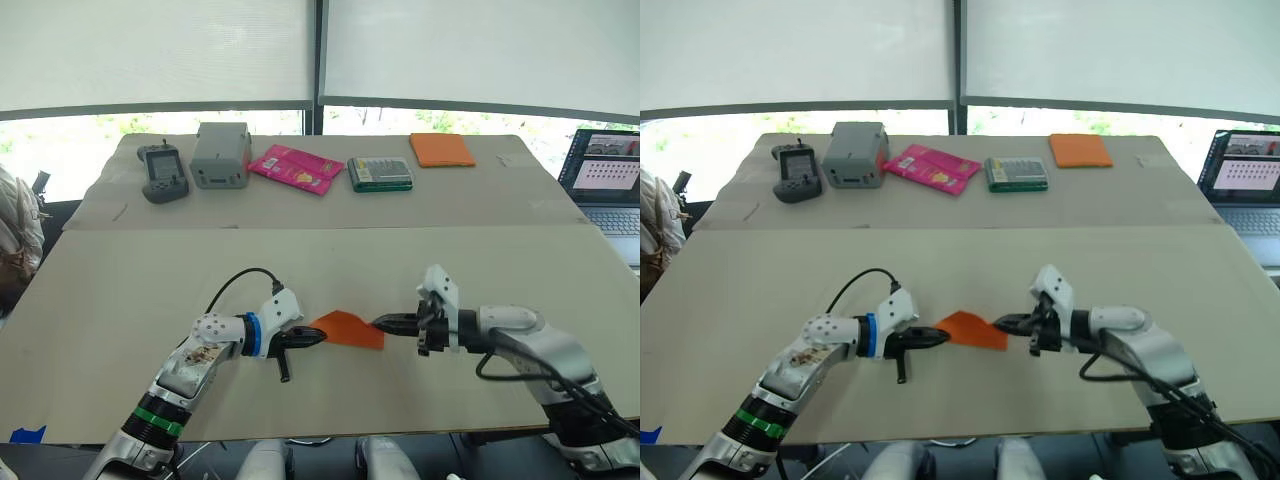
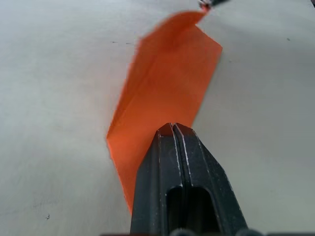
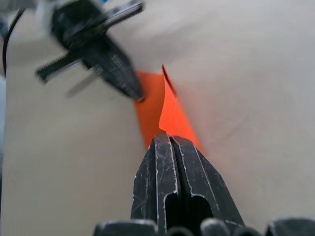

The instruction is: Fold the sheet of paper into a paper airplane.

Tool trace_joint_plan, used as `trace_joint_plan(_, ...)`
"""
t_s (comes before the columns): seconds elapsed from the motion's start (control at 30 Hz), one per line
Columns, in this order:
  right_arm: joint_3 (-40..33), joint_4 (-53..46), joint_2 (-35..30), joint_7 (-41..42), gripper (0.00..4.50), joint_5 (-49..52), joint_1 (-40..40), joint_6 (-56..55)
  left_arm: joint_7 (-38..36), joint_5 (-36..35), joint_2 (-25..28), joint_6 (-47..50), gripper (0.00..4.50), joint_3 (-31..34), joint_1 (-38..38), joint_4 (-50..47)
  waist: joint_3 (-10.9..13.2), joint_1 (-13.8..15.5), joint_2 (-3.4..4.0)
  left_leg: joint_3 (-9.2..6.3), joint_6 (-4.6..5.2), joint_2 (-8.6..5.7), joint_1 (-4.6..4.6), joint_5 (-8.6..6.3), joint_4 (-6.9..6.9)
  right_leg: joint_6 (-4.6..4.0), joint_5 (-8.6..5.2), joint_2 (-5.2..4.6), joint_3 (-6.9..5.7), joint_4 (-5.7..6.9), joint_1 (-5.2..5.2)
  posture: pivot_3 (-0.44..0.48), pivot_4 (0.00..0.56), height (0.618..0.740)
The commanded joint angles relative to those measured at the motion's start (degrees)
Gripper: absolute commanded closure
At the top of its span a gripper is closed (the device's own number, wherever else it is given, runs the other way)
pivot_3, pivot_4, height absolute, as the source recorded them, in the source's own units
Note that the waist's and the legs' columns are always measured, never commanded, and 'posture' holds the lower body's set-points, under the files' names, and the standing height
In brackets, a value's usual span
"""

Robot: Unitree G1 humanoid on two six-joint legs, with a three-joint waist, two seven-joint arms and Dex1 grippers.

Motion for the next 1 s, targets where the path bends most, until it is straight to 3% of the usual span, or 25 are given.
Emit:
trace_joint_plan(0.03,2.3,-1.0,-0.8,1.2,4.47,-5.5,1.1,-9.5,-0.4,1.1,0.6,1.6,4.50,-1.7,0.3,2.2,0.0,0.0,0.00,0.00,0.00,-0.01,0.01,0.00,0.01,0.00,0.00,0.00,0.00,0.00,0.01,0.000,0.150,0.740)
trace_joint_plan(0.4,6.0,7.9,0.4,-2.2,4.47,-18.8,0.4,-24.5,-1.4,0.1,1.7,1.9,4.50,-0.4,0.0,1.4,0.0,-0.1,-0.01,0.01,0.00,-0.03,0.15,0.00,0.04,-0.01,0.02,0.01,0.01,0.03,0.09,0.000,0.150,0.740)
trace_joint_plan(0.57,6.9,9.2,0.3,-1.3,4.47,-20.1,0.8,-26.2,-3.9,-6.1,2.4,2.7,4.50,4.7,-0.8,-0.6,0.0,-0.4,-0.01,0.03,0.00,0.04,0.17,0.00,0.02,-0.04,0.02,0.04,0.01,0.06,0.07,0.000,0.150,0.740)
trace_joint_plan(0.73,7.1,9.8,0.3,-1.2,4.47,-20.4,0.8,-26.4,-3.3,-12.2,0.5,5.8,4.50,10.0,-6.4,-0.8,0.0,-0.4,-0.07,0.01,0.00,0.05,0.14,0.01,0.04,-0.05,0.03,0.04,-0.01,0.06,0.05,0.000,0.150,0.740)
trace_joint_plan(0.9,7.1,9.5,0.3,-1.2,4.47,-20.5,1.2,-26.0,-2.1,-11.8,-2.4,6.8,4.50,7.3,-8.8,-0.3,0.0,-0.6,-0.07,0.03,0.00,0.00,0.17,0.00,0.03,-0.05,0.04,0.03,0.03,0.05,0.09,0.000,0.150,0.740)
trace_joint_plan(1.0,7.0,9.0,0.1,-1.3,4.47,-20.5,1.5,-25.7,-1.6,-6.9,-2.3,4.9,4.50,2.6,-8.4,1.2,0.0,-0.6,-0.08,0.01,0.00,-0.06,0.14,0.00,0.03,-0.05,0.04,0.04,0.03,0.05,0.08,0.000,0.150,0.740)
